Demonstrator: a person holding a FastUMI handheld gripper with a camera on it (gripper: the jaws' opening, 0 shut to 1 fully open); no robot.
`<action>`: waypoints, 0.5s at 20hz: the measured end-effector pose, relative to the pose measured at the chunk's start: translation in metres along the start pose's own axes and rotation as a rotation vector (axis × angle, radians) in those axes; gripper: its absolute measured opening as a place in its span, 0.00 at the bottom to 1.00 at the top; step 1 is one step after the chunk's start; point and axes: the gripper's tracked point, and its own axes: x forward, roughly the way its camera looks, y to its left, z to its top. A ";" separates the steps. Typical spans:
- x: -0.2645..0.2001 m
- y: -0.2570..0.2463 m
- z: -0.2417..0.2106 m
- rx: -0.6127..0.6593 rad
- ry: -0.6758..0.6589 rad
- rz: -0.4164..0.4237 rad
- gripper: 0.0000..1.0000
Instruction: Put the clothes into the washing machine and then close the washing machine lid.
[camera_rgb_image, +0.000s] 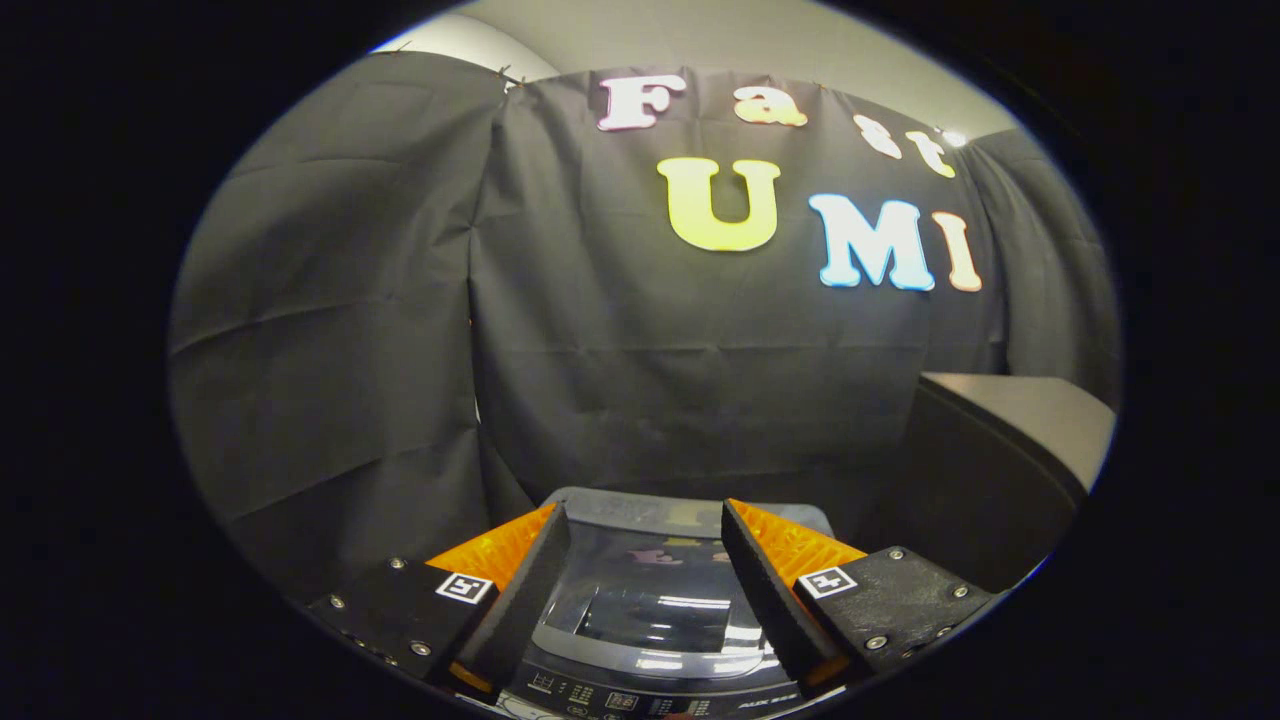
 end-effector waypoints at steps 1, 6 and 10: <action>-0.010 -0.006 0.012 -0.001 -0.020 0.004 0.96; -0.070 -0.050 0.059 -0.022 -0.131 -0.020 0.96; -0.122 -0.094 0.065 0.007 -0.150 -0.052 0.96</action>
